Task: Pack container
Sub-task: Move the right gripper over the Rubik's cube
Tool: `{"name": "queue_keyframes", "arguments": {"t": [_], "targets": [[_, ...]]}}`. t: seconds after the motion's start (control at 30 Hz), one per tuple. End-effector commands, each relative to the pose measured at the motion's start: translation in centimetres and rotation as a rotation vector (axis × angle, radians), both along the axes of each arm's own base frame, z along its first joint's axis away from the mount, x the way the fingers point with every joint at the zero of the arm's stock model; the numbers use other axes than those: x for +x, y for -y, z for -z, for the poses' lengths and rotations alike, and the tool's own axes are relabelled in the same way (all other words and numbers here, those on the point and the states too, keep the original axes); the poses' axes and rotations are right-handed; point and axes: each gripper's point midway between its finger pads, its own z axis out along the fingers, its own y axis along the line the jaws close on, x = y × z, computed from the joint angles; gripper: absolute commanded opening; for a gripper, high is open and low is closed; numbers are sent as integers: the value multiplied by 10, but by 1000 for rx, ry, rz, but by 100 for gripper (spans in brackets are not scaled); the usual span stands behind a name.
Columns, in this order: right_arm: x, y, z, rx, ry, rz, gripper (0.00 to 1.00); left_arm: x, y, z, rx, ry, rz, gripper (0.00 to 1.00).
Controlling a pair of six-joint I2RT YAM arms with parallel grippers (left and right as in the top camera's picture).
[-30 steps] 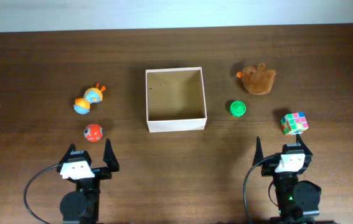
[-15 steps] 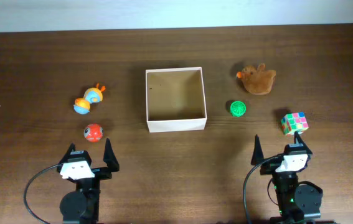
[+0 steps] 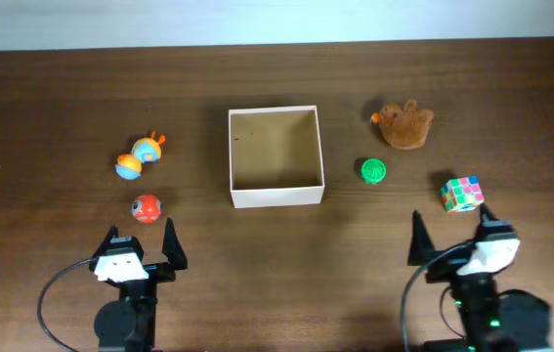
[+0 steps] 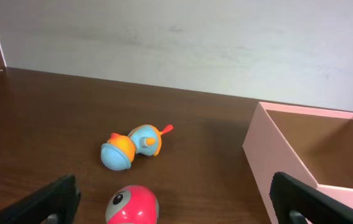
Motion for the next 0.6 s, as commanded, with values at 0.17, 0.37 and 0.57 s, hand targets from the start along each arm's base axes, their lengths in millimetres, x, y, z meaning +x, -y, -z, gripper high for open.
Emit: {"name": "queue_keyframes", "arguments": {"t": [0.17, 0.37, 0.57], "targets": [[26, -22, -57, 43, -323, -104, 99, -1, -2, 0, 16, 3, -7, 99], [57, -49, -68, 102, -538, -247, 99, -1, -2, 0, 16, 3, -7, 99], [92, -58, -35, 132, -682, -279, 99, -1, -2, 0, 16, 3, -7, 99]]}}
